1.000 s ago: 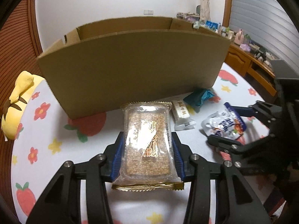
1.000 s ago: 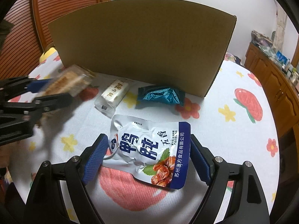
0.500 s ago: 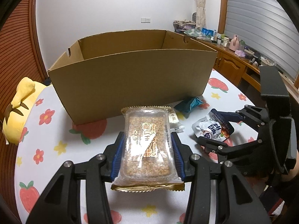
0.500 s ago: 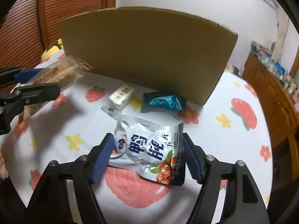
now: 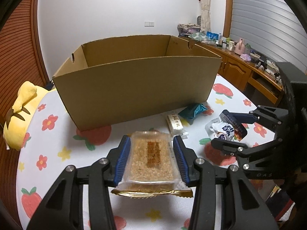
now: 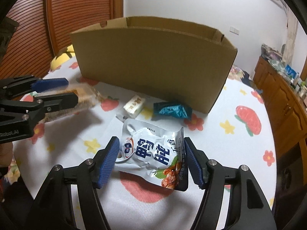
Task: Organize snacks
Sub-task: 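Grasp blue-white duck-neck packet with right tool while left tool lifts granola bar, then carry both held snacks up and over the cardboard box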
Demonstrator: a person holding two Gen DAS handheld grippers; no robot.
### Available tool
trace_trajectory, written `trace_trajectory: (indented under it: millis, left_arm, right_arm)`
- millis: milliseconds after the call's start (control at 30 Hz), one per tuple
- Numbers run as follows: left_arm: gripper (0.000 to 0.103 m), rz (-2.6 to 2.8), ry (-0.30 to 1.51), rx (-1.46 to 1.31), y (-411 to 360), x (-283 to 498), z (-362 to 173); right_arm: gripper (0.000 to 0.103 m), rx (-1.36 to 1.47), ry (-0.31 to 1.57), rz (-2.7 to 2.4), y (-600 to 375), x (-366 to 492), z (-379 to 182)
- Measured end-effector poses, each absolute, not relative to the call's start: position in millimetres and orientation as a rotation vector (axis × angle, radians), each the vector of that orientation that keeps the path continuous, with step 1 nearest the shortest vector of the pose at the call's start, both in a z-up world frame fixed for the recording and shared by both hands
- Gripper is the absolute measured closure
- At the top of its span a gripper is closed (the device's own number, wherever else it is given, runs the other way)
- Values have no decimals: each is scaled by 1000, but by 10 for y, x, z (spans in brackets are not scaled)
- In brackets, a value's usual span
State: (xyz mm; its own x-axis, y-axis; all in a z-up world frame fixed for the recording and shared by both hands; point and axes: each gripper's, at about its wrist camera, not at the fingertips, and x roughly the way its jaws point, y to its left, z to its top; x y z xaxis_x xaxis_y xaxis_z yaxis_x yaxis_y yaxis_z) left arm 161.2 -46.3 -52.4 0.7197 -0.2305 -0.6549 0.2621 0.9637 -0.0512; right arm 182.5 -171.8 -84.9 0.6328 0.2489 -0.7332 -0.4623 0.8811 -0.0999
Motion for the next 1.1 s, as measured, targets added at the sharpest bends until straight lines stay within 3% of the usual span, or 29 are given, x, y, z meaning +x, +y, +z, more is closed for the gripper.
trace_trajectory:
  millis: [33, 167, 400, 567, 700, 900, 1033, 1100]
  left_arm:
    - [90, -270, 717, 54, -464, 1615, -526]
    - [92, -267, 765, 63, -457, 1663, -630]
    - [59, -268, 812, 44, -431, 1572, -722]
    - [53, -269, 867, 34, -484, 1566, -869]
    - [39, -269, 876, 9, -508, 1624, -869]
    - [38, -273, 913, 46, -616, 1666, -995]
    - [58, -268, 894, 54, -609, 1636, -974]
    - [60, -273, 877, 59, -599, 1632, -945]
  right_arm:
    - [34, -293, 780, 415, -1715, 1815, -818]
    - [34, -297, 766, 423, -1708, 1804, -750]
    - [34, -301, 767, 427, -1708, 1776, -755]
    - [34, -301, 763, 431, -1715, 1756, -743]
    - [34, -309, 757, 432, -1699, 1740, -722]
    - [34, -316, 748, 428, -1695, 1726, -686]
    - [34, -319, 748, 428, -1693, 1724, -689]
    - [34, -319, 745, 430, -1693, 1721, -677]
